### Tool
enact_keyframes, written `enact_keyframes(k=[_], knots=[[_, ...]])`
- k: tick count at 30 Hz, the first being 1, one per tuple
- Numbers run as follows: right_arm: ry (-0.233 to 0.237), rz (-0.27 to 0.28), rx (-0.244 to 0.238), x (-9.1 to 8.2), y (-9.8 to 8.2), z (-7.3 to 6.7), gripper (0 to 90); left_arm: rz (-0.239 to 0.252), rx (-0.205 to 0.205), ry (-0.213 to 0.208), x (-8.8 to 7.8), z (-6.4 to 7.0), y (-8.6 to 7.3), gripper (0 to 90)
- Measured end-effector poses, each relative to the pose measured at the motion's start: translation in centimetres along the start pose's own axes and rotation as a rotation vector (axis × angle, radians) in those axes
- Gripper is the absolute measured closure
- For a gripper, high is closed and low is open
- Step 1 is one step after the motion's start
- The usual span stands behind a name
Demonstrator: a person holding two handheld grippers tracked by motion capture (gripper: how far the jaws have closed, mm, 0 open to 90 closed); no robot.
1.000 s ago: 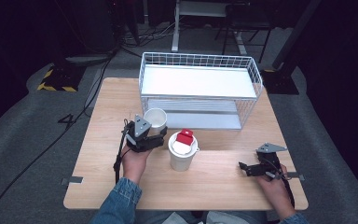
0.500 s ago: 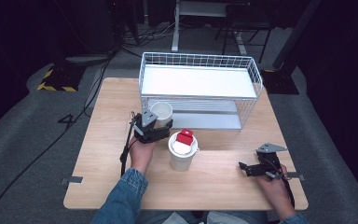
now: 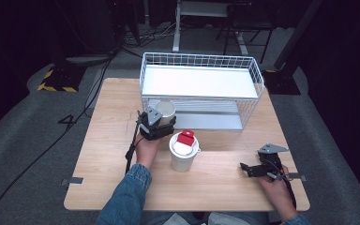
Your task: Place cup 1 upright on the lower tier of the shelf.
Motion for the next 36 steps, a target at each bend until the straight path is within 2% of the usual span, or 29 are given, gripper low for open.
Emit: enact_keyframes(k=[4,7,11,14,16,18,24,36], knots=[[0.0,0.0,0.0,0.0,0.0,0.0,0.3,-0.008,-0.002,0.008,0.7,-0.2,-0.4,22.2],[0.0,0.0,0.0,0.0,0.0,0.0,0.3,0.0,-0.017,0.015,1.4,-0.3,-0.7,22.2],[0.001,0.001,0.0,0.0,0.0,0.0,0.3,-0.041,-0.013,0.016,2.3,-0.7,-0.9,22.2],[0.001,0.001,0.0,0.0,0.0,0.0,0.3,-0.05,-0.001,0.02,2.8,-0.8,-0.8,22.2],[0.001,0.001,-0.001,0.0,0.0,0.0,0.3,-0.034,-0.01,0.023,3.2,-0.9,-0.8,22.2],[0.0,0.001,-0.001,0.0,0.0,0.0,0.3,-0.052,-0.024,0.02,3.7,-1.0,-0.9,22.2],[0.001,0.001,-0.001,0.0,0.0,0.0,0.3,-0.073,-0.021,0.024,4.8,-1.1,-0.9,22.2],[0.001,0.001,-0.001,0.0,0.0,0.0,0.3,-0.076,-0.034,0.014,5.9,-1.5,-0.8,22.2]])
Point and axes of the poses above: each handheld gripper's, and its own axes: x roughly forward along the jaws, y roughly out of its top, z roughly to its right, the point moved 1 cm from there along x, roughly forward along the jaws, and after that the axes turned 2 degrees about -y, right-handed, at the moved point
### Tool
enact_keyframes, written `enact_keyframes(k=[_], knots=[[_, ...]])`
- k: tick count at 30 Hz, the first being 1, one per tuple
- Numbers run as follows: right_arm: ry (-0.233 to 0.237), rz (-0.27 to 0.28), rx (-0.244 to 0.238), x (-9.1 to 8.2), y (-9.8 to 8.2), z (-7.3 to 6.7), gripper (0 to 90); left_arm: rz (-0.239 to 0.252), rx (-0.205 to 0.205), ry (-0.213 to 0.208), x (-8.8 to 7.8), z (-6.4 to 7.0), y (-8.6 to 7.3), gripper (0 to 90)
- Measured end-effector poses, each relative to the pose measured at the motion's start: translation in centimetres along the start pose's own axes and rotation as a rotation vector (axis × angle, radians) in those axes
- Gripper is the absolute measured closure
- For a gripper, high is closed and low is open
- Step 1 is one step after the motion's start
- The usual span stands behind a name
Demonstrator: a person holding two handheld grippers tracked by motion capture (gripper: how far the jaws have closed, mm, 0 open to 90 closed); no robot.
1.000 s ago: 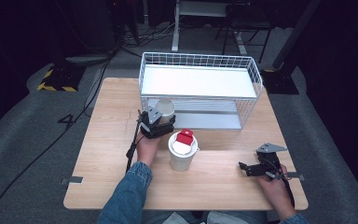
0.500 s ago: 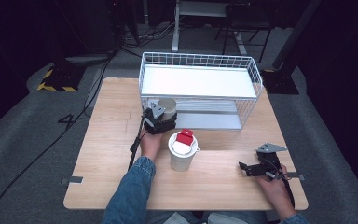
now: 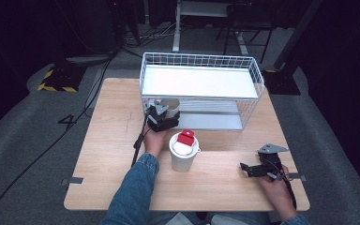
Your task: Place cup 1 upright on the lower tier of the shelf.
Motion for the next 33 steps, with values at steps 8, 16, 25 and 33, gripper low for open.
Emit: enact_keyframes(k=[8,16,25,33], knots=[[0.0,0.0,0.0,0.0,0.0,0.0,0.3,-0.011,-0.012,-0.016,0.0,-0.2,0.0,21.9],[0.0,0.0,0.0,0.0,0.0,0.0,0.3,-0.022,-0.015,0.016,0.1,-0.1,-0.1,14.9],[0.0,0.0,0.0,0.0,0.0,0.0,0.3,-0.001,-0.006,0.003,-1.1,0.3,0.2,14.4],[-0.001,0.0,0.0,0.0,0.0,0.0,0.3,0.014,0.012,0.017,-2.5,0.9,0.3,14.9]])
Point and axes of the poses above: each handheld gripper's, and its own axes: x roughly forward along the jaws, y roughly out of its top, z roughly to its right, the point moved 1 cm from there along x, roughly forward along the jaws, and after that the axes turned 2 degrees about -y, right-handed, at the moved point
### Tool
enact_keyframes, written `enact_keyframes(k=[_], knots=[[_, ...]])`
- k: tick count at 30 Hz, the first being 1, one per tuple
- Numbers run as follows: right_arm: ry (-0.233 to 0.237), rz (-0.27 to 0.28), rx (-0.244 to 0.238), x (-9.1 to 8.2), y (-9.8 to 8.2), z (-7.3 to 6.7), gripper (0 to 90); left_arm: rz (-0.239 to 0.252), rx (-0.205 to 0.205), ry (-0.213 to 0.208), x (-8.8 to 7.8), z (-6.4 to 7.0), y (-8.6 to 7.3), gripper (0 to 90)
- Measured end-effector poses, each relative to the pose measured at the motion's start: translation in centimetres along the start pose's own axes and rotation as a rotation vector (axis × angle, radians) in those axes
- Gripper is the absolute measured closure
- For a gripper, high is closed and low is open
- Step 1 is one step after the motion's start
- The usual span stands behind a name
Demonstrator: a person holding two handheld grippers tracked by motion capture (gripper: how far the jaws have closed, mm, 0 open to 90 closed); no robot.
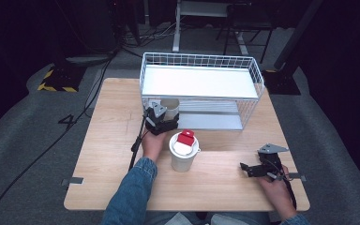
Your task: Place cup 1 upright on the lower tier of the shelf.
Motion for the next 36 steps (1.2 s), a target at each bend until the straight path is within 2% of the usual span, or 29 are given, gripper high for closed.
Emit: enact_keyframes(k=[7,11,16,22,25,31,36], knots=[[0.0,0.0,0.0,0.0,0.0,0.0,0.3,0.008,-0.001,0.019,-1.4,0.4,0.0,14.7],[0.002,0.0,0.0,0.0,0.0,0.0,0.3,0.016,-0.003,0.019,-2.4,0.5,0.0,14.7],[0.001,0.0,0.0,0.0,0.0,0.0,0.3,0.024,0.015,0.008,-3.8,0.7,0.2,14.8],[0.002,0.0,0.001,0.0,0.0,0.0,0.5,0.049,0.03,0.013,-6.3,0.4,0.2,15.1],[0.003,0.003,0.0,0.0,0.0,0.0,1.4,0.059,0.019,0.011,-7.7,0.1,0.2,15.1],[0.009,0.007,-0.002,0.0,0.0,0.0,2.3,0.055,0.007,-0.002,-10.3,0.0,0.0,15.1],[0.011,0.008,-0.006,-0.1,0.0,-0.1,3.7,0.043,0.031,-0.012,-12.2,0.0,-0.2,15.1]])
Point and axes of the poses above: each handheld gripper's, and its own axes: x roughly forward along the jaws, y roughly out of its top, z roughly to its right, the point moved 1 cm from there along x, roughly forward along the jaws, and after that the axes turned 2 degrees about -y, right-handed, at the moved point
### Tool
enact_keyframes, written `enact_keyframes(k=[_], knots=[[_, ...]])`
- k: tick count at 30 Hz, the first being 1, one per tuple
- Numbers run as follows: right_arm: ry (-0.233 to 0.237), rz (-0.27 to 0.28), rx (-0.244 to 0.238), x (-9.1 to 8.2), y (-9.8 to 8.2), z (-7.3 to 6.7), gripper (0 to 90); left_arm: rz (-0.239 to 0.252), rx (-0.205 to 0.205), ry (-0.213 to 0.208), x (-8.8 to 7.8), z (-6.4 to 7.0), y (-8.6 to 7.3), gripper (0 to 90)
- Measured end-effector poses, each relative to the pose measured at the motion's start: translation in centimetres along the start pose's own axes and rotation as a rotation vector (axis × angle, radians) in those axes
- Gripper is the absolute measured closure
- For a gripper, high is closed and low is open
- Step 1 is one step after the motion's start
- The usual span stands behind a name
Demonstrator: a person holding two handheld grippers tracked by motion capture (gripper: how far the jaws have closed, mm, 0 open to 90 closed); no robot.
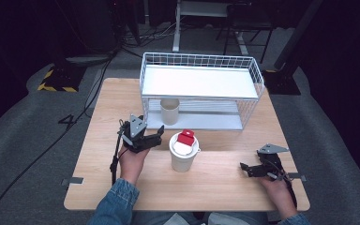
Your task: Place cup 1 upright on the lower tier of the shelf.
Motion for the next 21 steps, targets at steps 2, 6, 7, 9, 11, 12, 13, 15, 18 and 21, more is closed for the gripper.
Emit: enact_keyframes(k=[2,6,7,9,11,12,13,15,18,21], knots=[[-0.001,0.003,0.0,-0.1,0.0,-0.1,5.5,-0.007,0.01,-0.012,-0.7,-0.1,0.0,15.0],[0.006,0.012,-0.007,-0.2,-0.1,-0.1,8.0,-0.027,0.022,-0.019,-2.1,-0.1,-0.3,14.9],[0.008,0.012,-0.007,-0.2,-0.1,-0.1,8.3,-0.031,0.023,-0.019,-2.3,-0.2,-0.4,14.9],[0.005,0.013,0.0,-0.3,-0.2,-0.1,8.7,-0.039,0.03,-0.013,-2.9,-0.2,-0.8,14.8],[-0.014,0.012,0.011,-0.3,-0.2,-0.2,7.8,-0.063,0.032,-0.026,-3.5,-0.5,-1.1,14.8],[-0.024,0.01,0.021,-0.2,-0.2,-0.3,6.6,-0.067,0.037,-0.027,-3.7,-0.6,-1.2,14.8],[-0.028,0.007,0.024,-0.2,-0.1,-0.3,5.9,-0.07,0.03,-0.028,-3.9,-0.7,-1.4,14.8],[-0.033,0.006,0.025,-0.2,-0.1,-0.3,5.6,-0.085,0.032,-0.033,-4.3,-1.0,-1.8,14.8],[-0.034,0.006,0.032,-0.2,-0.1,-0.3,5.2,-0.097,0.021,-0.032,-4.8,-1.3,-2.4,14.8],[-0.028,0.0,0.019,-0.2,-0.1,-0.3,5.3,-0.114,0.013,-0.041,-5.2,-1.6,-3.1,14.8]])
Point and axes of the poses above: each handheld gripper's, and its own axes: x roughly forward along the jaws, y roughly out of its top, z roughly to its right, the point moved 1 cm from there along x, roughly forward along the jaws, and after that the axes turned 2 degrees about -y, right-handed, at the moved point
